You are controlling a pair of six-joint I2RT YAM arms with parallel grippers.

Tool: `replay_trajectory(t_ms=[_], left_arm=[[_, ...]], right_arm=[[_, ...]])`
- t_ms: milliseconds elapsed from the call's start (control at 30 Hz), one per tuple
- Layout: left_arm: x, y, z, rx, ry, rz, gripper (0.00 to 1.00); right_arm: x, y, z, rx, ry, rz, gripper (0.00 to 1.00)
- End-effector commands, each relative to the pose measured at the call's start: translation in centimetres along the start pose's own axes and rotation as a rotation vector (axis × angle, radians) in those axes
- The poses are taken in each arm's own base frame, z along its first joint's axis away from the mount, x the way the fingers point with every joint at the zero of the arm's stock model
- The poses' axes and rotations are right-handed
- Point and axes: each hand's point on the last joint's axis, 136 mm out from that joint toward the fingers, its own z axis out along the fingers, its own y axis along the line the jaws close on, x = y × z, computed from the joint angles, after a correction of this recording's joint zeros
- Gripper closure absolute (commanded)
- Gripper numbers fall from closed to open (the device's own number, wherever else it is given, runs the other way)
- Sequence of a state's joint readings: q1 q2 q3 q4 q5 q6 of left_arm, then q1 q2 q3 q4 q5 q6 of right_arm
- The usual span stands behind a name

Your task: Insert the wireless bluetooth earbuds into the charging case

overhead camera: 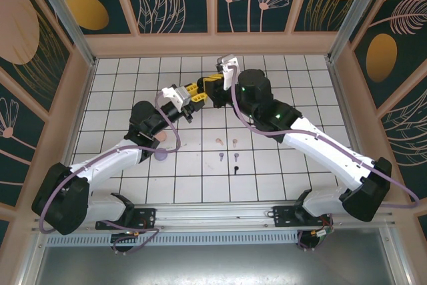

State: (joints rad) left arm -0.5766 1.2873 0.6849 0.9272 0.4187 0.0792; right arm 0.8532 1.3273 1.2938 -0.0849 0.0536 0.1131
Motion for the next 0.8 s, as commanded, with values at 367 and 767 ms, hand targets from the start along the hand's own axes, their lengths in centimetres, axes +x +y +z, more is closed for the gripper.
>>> replay_trajectory(t_ms=[367,767], left_arm=[[-3.0,-0.5,0.5,0.031,-0.069,0.038,1.0],[-2.6,-0.6,0.6,0.041,-0.058,0.03,1.0]], right_arm=[[-0.5,0.8,-0.2,-0.054,-0.023,0.031,0.84],[-3.0,0.3,-0.9,-0.008,-0.091,0.02,0.84]])
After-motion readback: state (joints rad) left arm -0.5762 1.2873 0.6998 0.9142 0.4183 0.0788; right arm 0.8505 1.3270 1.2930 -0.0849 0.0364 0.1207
